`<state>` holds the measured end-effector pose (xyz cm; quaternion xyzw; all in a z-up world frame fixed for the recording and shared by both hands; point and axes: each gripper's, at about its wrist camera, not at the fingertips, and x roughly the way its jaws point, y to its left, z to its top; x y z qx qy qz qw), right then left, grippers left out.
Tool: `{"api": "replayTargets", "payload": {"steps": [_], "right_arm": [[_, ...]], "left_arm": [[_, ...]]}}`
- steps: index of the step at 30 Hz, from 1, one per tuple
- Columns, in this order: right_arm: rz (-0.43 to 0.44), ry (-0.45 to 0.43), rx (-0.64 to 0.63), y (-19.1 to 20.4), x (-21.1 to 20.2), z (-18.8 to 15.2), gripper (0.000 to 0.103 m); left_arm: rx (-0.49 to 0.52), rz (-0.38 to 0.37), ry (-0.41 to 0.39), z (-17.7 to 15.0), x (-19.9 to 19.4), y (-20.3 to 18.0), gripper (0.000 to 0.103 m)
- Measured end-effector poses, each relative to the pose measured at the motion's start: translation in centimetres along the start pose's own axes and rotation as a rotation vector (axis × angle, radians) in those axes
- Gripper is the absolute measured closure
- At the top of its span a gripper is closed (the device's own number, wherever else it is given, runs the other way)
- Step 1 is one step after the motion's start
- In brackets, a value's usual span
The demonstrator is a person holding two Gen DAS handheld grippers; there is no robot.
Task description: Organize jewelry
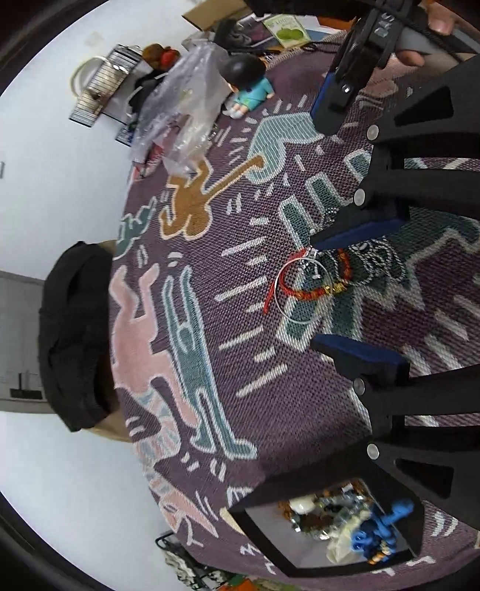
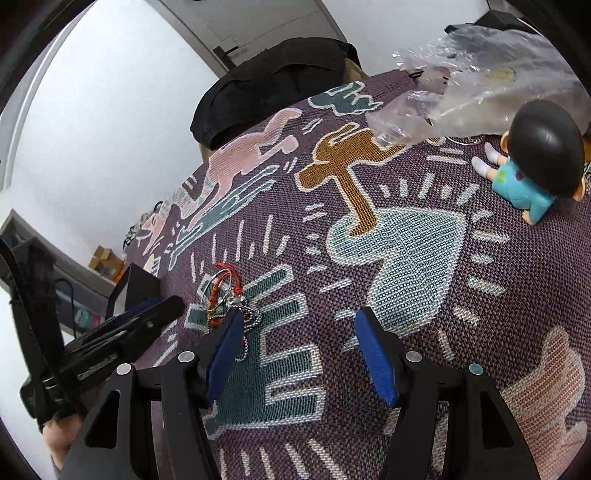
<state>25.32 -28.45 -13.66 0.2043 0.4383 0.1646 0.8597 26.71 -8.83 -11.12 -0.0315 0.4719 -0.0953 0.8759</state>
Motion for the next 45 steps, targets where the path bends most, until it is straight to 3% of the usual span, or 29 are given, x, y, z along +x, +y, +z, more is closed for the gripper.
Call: {"api": "replayTargets", "payload": {"steps": [2,3,16,20,22,25,30,45], "right_arm": [[0.003,0.0,0.002,-0.2,0.0,0.0,0.041],[0.004,-0.001,0.002,-0.3,0.0,0.1,0.041],[0.001,-0.005,0.05,-2.4,0.2,0.4,0.041],[0.001,0.0,0.058,-2.7,0.4,0.4,0.041],[0.002,0.001,0.058,-2.7,0.5,0.3,0.041],[0.004,0.006,0.055,-2.5,0.6,0.3,0.041],[0.005,0.015,0.037,-1.7,1.1,0.2,0.041],[0.063,0.03,-0.108,3.3,3.4,0.4,0.042]], "left_arm": [[-0.007,0.009,0.018,0.5,0.7,-0.2,0.033],[-0.015,0.006,0.017,0.7,0.9,-0.2,0.031],[-0.069,0.043,0.104,2.1,5.1,-0.3,0.031],[-0.059,0.068,0.098,1.9,5.4,-0.7,0.031],[-0.064,0.08,0.092,1.8,5.4,-0.8,0.035],[-0.06,0.103,0.089,1.8,5.3,-0.8,0.05],[-0.063,0.066,0.096,1.9,5.0,-0.5,0.051],[-0.102,0.027,-0.007,2.2,0.1,2.3,0.051]]}}
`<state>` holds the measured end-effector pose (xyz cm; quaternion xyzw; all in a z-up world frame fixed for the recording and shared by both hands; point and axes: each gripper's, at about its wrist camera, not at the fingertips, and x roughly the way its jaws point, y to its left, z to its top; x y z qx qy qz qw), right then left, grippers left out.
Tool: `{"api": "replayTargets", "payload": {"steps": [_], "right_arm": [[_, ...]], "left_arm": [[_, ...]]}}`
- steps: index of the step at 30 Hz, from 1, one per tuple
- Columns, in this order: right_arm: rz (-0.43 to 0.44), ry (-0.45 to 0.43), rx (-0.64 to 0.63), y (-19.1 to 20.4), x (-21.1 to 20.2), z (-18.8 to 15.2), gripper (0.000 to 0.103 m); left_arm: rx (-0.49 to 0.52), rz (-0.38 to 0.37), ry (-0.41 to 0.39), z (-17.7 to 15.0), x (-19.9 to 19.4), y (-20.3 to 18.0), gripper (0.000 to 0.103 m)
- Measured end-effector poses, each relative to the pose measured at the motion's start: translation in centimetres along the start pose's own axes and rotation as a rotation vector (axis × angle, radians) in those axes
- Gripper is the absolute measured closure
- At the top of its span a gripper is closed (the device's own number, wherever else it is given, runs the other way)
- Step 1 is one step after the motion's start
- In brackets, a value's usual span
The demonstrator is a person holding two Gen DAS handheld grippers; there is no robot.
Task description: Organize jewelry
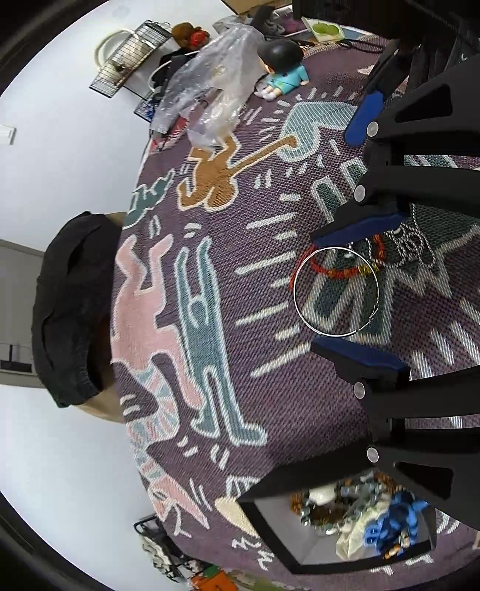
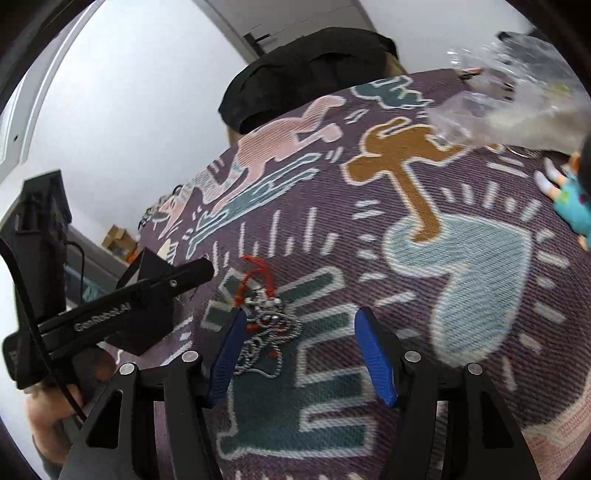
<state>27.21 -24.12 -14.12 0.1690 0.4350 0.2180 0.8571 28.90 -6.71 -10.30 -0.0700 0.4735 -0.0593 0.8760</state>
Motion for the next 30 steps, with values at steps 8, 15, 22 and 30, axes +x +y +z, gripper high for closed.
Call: {"api": "replayTargets", "payload": {"steps": [8,15,22,30], "right_arm": [[-0.054,0.054,-0.108,2.9,2.9,0.7,0.044],[-0.176,0.058,-0.221,4.4,4.9,0.4,0.07],[-0.136,0.036,-0.238,5.1,3.7,0.8,0.097],[-0.091,-0.052,-0.245,6.9,0.2,2.2,0.1]], "left_arm": [[-0.03,-0.001,-0.047,0.2,-2.3,2.3,0.051],[-0.068,-0.002,-0.082,0.2,-3.9,4.5,0.051],[-0.087,-0.007,-0.115,0.1,-5.5,6.0,0.051],[-0.122,-0.003,-0.156,-0.1,-7.6,8.1,0.051]]}}
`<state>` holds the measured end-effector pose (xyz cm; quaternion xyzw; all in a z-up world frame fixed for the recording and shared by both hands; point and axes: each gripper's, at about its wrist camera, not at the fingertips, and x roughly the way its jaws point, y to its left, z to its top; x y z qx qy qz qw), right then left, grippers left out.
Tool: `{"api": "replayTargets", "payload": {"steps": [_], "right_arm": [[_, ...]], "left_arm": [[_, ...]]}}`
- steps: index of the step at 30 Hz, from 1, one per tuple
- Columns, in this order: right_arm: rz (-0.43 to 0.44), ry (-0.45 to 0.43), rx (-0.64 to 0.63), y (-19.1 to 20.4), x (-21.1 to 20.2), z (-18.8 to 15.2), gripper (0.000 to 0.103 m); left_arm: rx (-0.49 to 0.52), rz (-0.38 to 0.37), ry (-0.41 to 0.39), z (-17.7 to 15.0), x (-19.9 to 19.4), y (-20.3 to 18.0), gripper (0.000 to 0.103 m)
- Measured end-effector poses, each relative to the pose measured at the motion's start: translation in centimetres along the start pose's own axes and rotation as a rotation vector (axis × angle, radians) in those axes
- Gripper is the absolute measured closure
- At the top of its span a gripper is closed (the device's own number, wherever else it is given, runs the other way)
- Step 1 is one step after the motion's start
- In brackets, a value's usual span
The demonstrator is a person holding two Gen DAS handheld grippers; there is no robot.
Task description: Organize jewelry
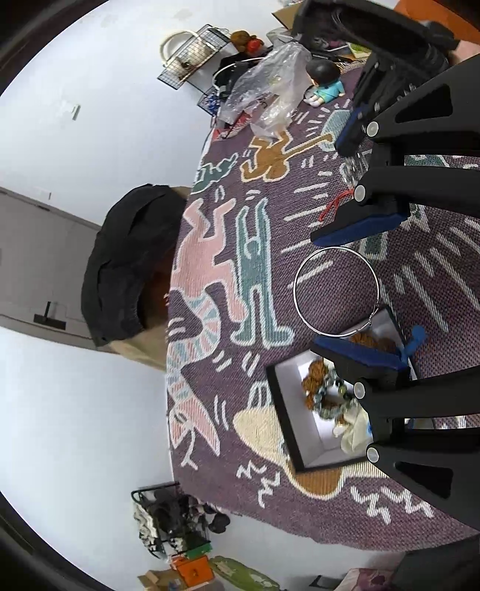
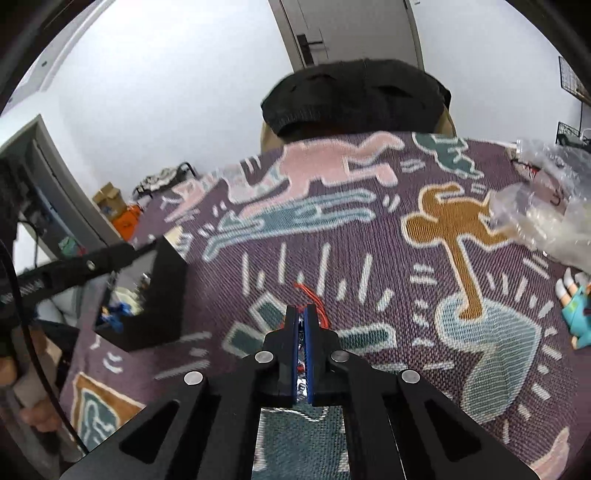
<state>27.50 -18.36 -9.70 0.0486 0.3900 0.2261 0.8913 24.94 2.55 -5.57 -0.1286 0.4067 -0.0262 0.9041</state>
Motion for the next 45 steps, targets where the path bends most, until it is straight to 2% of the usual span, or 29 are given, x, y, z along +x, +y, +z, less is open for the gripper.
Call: {"api": "replayTargets", "payload": {"steps": [13,26,28,32,45], "right_arm": [[0.005,-0.164,-0.116,5.0,-6.9,4.6,0.1],[-0.024,-0.293,-0.256,11.0,-12.9,9.8,0.1],[-0.027,-0.312,-0.274,12.0,-13.7,10.6,0.1],[-0.034,-0.345,-0.309,14.1,-15.0,12.2,0.1],[-0.013,-0.415,-0.383,20.3,-17.9,16.4,0.1]], "left_arm": [[-0.049,0.019,-0.053,0.1,-2.9,3.6,0.051],[-0.096,0.028,-0.02,-0.9,-2.0,7.1,0.05],[-0.092,0.023,-0.02,-0.9,-1.8,7.3,0.048],[-0.117,0.027,-0.017,-1.1,-1.7,8.3,0.03],[-0.187,0.048,-0.086,-1.5,-4.9,12.3,0.029]]}}
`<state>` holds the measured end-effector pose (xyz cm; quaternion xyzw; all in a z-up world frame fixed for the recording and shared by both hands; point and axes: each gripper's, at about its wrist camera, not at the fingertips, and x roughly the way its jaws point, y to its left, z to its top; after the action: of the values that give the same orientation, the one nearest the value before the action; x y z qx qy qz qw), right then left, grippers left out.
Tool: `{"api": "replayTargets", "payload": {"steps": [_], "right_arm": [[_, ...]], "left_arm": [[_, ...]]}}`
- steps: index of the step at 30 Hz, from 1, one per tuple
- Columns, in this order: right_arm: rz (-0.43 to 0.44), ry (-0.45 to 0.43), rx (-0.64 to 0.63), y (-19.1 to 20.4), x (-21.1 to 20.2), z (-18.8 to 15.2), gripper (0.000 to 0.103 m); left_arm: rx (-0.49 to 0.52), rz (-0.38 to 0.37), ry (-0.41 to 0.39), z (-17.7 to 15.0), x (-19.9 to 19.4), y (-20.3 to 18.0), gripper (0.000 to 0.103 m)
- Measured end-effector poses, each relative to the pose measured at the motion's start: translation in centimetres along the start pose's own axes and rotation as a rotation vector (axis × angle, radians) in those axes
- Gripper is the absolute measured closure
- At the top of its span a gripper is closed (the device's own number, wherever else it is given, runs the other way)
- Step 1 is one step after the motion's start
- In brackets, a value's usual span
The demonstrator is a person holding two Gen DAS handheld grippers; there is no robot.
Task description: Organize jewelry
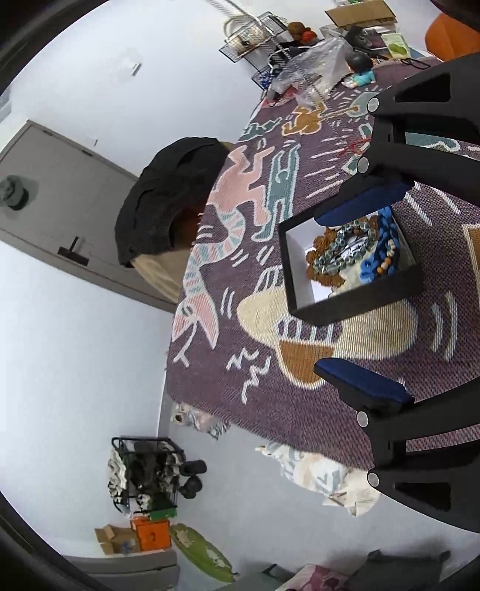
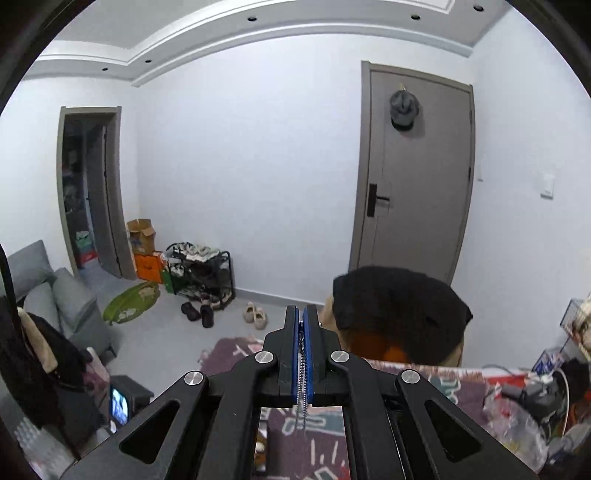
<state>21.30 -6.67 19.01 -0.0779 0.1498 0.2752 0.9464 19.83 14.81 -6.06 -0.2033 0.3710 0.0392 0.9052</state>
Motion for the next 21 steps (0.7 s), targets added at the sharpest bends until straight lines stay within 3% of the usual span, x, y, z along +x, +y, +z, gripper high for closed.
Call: {"api": "replayTargets", "payload": {"steps": [9,18,21], "right_arm": [[0.002,-0.035,-0.057,3.5,0.5,3.5,0.1],[0.037,-0.002,-0.078,5.8,2.6,2.8,0.1],[0.051,0.024,-0.08,6.5,3.9,1.7,0.1]], "left_arm": [[-0.021,0.015,-0.034,0.3,-1.7,2.3,0.029],[-0.003,0.048,-0.073,0.4,-2.9,3.9,0.028],[0.002,0.05,-0.084,0.3,-3.3,4.3,0.022]]}}
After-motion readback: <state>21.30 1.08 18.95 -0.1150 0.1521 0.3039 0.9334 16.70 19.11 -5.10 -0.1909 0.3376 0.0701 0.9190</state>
